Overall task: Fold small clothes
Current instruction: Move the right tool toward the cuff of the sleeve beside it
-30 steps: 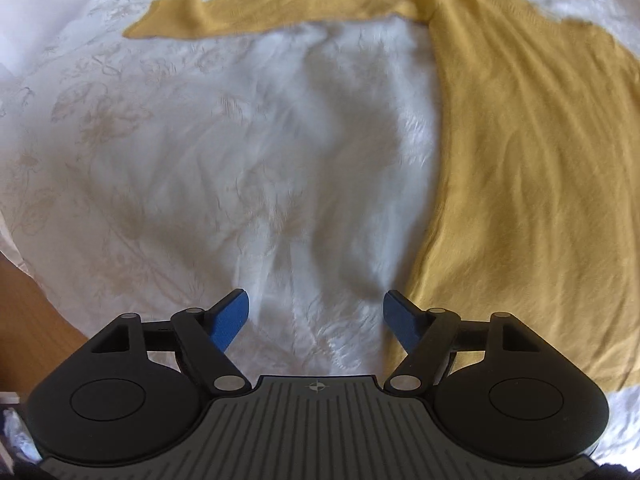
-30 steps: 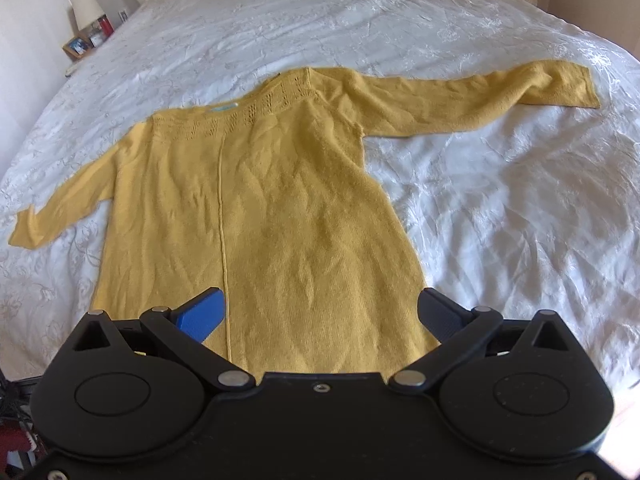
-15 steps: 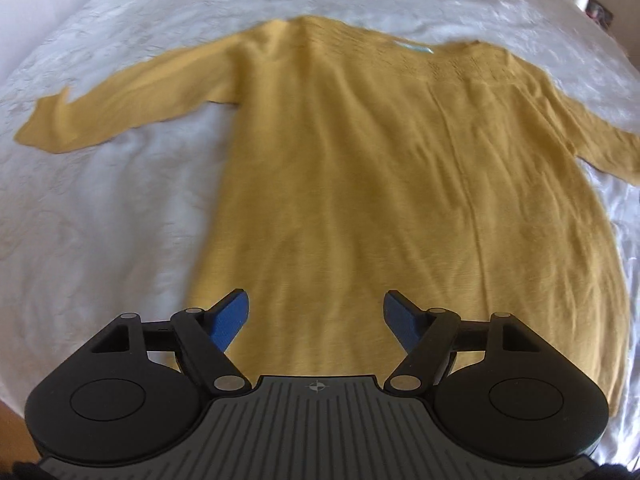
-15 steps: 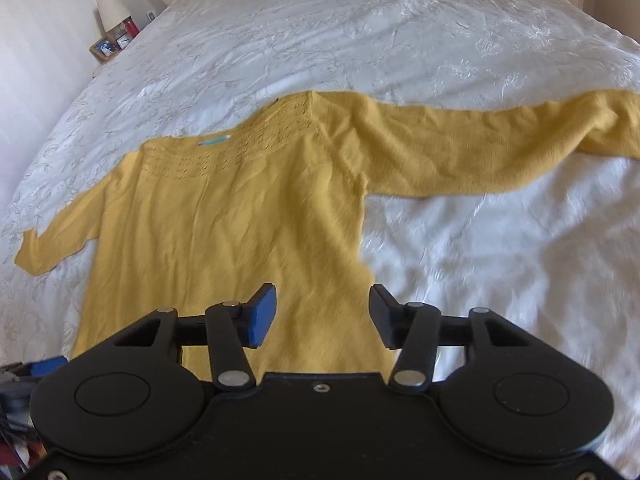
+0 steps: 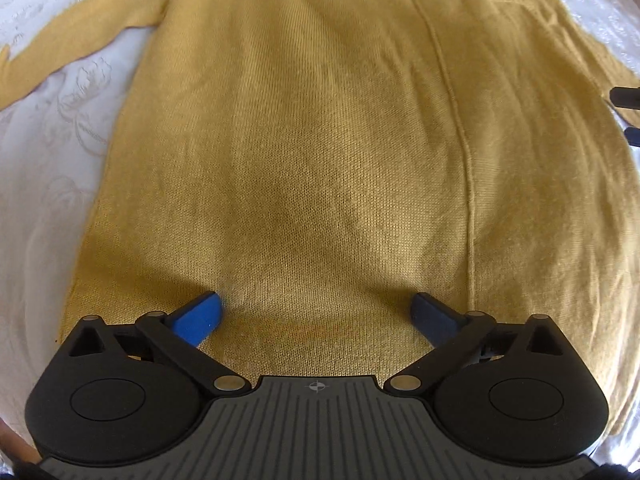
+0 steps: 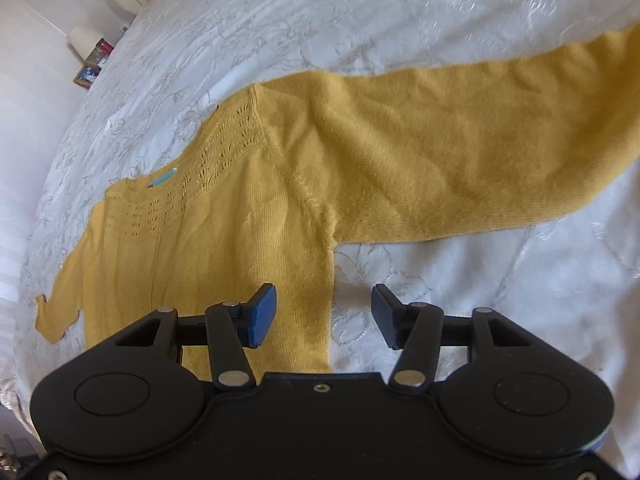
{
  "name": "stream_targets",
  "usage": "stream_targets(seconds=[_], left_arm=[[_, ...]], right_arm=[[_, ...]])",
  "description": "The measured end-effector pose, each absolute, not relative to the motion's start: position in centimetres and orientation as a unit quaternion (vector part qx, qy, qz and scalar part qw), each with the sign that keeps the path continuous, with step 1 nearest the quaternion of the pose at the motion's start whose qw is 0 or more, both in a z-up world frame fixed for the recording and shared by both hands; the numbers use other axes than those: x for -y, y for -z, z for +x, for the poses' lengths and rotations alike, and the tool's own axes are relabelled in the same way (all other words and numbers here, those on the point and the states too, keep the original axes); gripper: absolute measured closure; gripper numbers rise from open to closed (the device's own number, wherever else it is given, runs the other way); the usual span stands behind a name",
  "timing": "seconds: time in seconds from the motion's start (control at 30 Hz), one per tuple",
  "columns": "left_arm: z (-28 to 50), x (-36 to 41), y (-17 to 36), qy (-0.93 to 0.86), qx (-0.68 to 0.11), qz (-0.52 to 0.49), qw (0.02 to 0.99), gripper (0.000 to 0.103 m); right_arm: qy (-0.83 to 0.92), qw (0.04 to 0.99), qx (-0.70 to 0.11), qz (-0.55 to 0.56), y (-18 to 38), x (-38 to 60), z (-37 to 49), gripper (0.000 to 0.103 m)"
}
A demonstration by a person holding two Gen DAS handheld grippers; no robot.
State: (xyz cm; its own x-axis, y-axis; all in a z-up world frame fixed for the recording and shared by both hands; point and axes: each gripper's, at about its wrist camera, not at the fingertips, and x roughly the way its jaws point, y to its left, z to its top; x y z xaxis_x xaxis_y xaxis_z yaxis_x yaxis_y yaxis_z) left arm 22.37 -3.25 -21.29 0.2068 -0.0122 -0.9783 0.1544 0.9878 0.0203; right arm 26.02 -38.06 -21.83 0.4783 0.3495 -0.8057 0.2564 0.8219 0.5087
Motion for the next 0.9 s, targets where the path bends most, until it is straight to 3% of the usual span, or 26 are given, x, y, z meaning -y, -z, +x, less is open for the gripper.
stream_targets(seconds=[0.1,0.13,0.2,0.23,0.4,0.47,0.5,0.53,0.6,0.63,0.67,0.73,0.9], left_arm=[[23.2,3.5,21.7,0.049,-0.636,0.062,0.768,0.000],[23.2,3.5,21.9,0.048,-0.637,0.063,0.767,0.000],[23.5,3.6,22.1,0.045,-0.639,0.064,0.766,0.000],[23.6,3.6,22.1,0.044,-0.639,0.064,0.765,0.000],[23.3,3.9,22.0,0.045,-0.639,0.061,0.766,0.000],[23.3,3.7,21.7,0.046,-0.638,0.061,0.767,0.000],[23.3,3.6,21.6,0.046,-0.637,0.060,0.767,0.000],[23.3,3.5,21.7,0.045,-0.635,0.060,0.769,0.000],[23.1,3.4,21.7,0.044,-0.632,0.058,0.771,0.000],[23.0,3.4,21.6,0.043,-0.630,0.058,0.774,0.000],[22.9,3.5,21.8,0.042,-0.626,0.058,0.776,0.000],[22.5,3.5,21.9,0.039,-0.620,0.059,0.782,0.000],[21.6,3.8,22.3,0.031,-0.608,0.061,0.791,0.000]], right_arm=[[-0.041,0.796,-0.519,0.308,22.7,37.8,26.6,0.047],[-0.046,0.792,-0.522,0.312,22.9,37.7,26.7,0.053],[-0.048,0.789,-0.528,0.311,23.1,37.5,26.9,0.085],[-0.046,0.794,-0.528,0.297,22.9,37.5,27.0,0.092],[0.009,0.815,-0.525,0.246,22.0,39.0,27.2,0.097],[0.011,0.811,-0.529,0.248,22.4,39.7,27.2,0.096],[0.009,0.811,-0.527,0.254,22.4,40.0,27.0,0.094],[0.005,0.813,-0.520,0.262,22.2,40.3,26.7,0.085],[0.009,0.821,-0.503,0.271,21.1,41.1,25.7,0.084],[0.012,0.826,-0.497,0.267,20.6,41.5,25.2,0.078],[0.014,0.832,-0.490,0.261,19.9,42.0,24.6,0.061],[0.020,0.846,-0.474,0.244,18.4,42.8,23.5,0.044],[0.042,0.869,-0.458,0.180,15.1,47.1,20.8,0.044]])
